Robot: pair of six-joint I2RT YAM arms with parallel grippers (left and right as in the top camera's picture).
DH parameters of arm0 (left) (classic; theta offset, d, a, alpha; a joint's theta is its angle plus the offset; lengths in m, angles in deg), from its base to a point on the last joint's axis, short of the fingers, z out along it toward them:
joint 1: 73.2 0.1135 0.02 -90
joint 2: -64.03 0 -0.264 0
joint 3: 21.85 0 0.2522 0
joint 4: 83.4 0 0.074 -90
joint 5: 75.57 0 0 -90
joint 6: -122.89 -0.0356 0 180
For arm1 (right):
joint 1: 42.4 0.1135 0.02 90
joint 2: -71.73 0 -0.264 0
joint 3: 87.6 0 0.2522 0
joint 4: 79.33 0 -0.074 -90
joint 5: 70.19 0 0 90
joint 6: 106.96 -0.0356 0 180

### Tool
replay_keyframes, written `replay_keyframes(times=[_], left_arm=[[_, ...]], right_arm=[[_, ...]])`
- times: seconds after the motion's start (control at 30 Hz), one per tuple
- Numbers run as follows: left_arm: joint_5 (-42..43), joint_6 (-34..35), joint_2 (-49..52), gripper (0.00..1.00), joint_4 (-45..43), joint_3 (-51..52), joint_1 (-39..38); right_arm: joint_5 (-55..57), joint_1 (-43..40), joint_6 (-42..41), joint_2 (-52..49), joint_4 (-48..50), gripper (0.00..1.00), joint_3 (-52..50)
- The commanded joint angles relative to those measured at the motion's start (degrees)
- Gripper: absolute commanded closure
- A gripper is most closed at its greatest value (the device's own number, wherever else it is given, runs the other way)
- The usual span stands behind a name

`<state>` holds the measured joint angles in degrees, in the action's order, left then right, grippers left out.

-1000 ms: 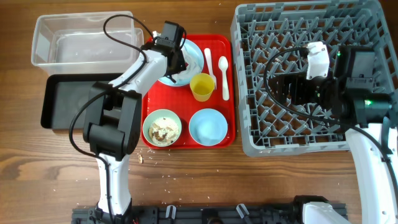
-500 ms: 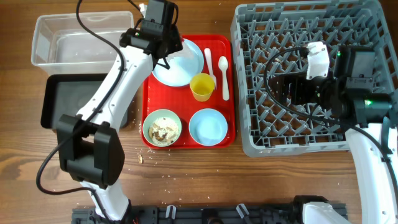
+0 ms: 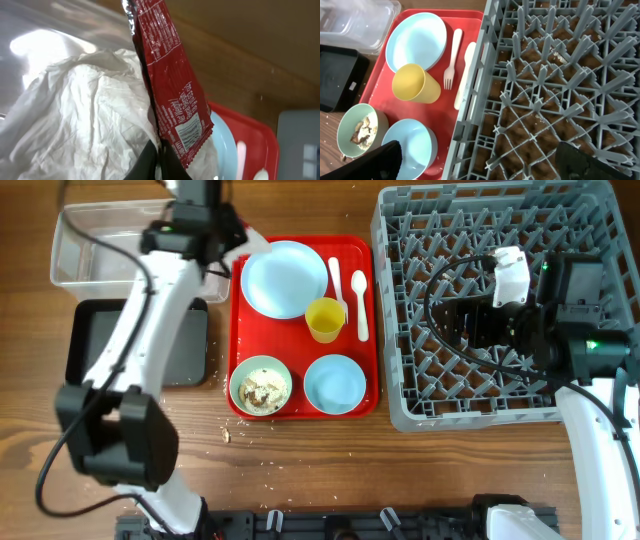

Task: Sort waste into correct bins and load items into the dishwasher rack
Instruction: 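Carry the wrapper and napkin left and drop them into the clear bin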

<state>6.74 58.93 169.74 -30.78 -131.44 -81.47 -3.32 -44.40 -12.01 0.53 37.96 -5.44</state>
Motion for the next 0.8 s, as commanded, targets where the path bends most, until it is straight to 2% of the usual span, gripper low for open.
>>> replay_keyframes(times=[0.0, 0.33, 0.4, 0.5, 0.53, 0.57, 0.63, 0.77], left_arm=[[-0.8, 0.2, -2.3, 0.96, -1.0, -0.2, 5.5], [-0.8, 0.1, 6.9, 0.96, -3.2, 0.0, 13.5], [-0.8, -0.1, 9.0, 0.84, -3.7, 0.0, 13.9], [-0.8, -0.3, 10.8, 0.53, -4.3, 0.0, 14.0], [-0.8, -0.3, 10.9, 0.34, -4.6, 0.0, 14.0], [-0.8, -0.3, 10.9, 0.26, -4.9, -0.1, 14.0], [-0.4, -1.0, 10.1, 0.19, -4.6, -0.9, 14.0], [9.2, -8.0, 6.0, 0.19, -3.3, -1.8, 13.5]], right_arm=[[-0.6, -0.3, -0.6, -0.6, 0.2, 0.00, 1.3], [-0.7, -0.3, -1.1, -0.6, 0.2, 0.00, 1.3], [-0.7, -0.3, -1.1, -0.6, 0.2, 0.00, 1.3], [-0.6, -0.3, -1.1, -0.6, 0.2, 0.00, 1.3], [-0.7, -0.3, -1.1, -0.6, 0.2, 0.00, 1.3], [-0.6, -0.3, -1.1, -0.6, 0.2, 0.00, 1.3], [-0.6, -0.3, -1.1, -0.6, 0.2, 0.00, 1.3], [-0.6, -0.3, -1.1, -0.6, 0.3, 0.00, 1.3]])
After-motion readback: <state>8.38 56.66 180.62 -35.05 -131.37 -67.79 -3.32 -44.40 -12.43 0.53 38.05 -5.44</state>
